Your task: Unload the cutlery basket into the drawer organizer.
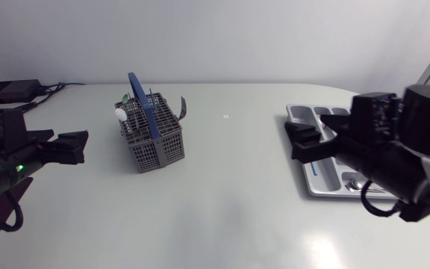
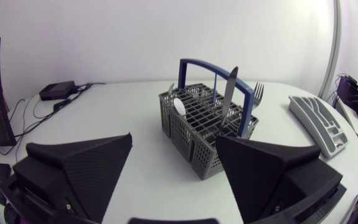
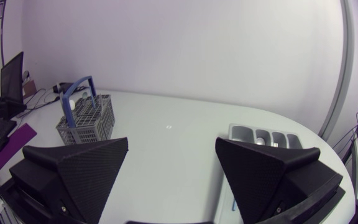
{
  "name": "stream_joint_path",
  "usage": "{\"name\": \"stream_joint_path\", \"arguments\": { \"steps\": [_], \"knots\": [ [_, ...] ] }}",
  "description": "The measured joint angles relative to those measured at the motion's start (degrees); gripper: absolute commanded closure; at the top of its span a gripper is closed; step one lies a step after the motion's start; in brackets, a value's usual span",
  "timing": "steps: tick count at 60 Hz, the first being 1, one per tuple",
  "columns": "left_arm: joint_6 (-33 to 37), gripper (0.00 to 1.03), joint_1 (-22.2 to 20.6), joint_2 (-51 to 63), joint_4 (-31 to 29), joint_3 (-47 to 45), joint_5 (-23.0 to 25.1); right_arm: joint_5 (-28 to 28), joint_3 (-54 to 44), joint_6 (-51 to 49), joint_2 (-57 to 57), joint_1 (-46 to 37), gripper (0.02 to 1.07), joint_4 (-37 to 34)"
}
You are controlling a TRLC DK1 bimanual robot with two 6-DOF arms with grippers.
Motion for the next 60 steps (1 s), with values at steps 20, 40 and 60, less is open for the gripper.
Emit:
{"name": "stream_joint_path", "arguments": {
  "steps": [20,40,60],
  "knots": [
    [10.8,0.11,1.0,16.6,-9.7,11.6,0.1,0.7,19.0,-2.2,24.6,13.9,0.06,-12.2],
    [20.3,0.12,12.5,26.4,-12.0,14.1,19.9,-5.8,33.7,-2.6,39.0,18.2,0.12,-14.3],
    [28.3,0.12,16.3,30.3,-8.8,14.6,27.0,-6.1,48.4,-1.0,52.4,20.9,0.16,-13.5]
  ]
}}
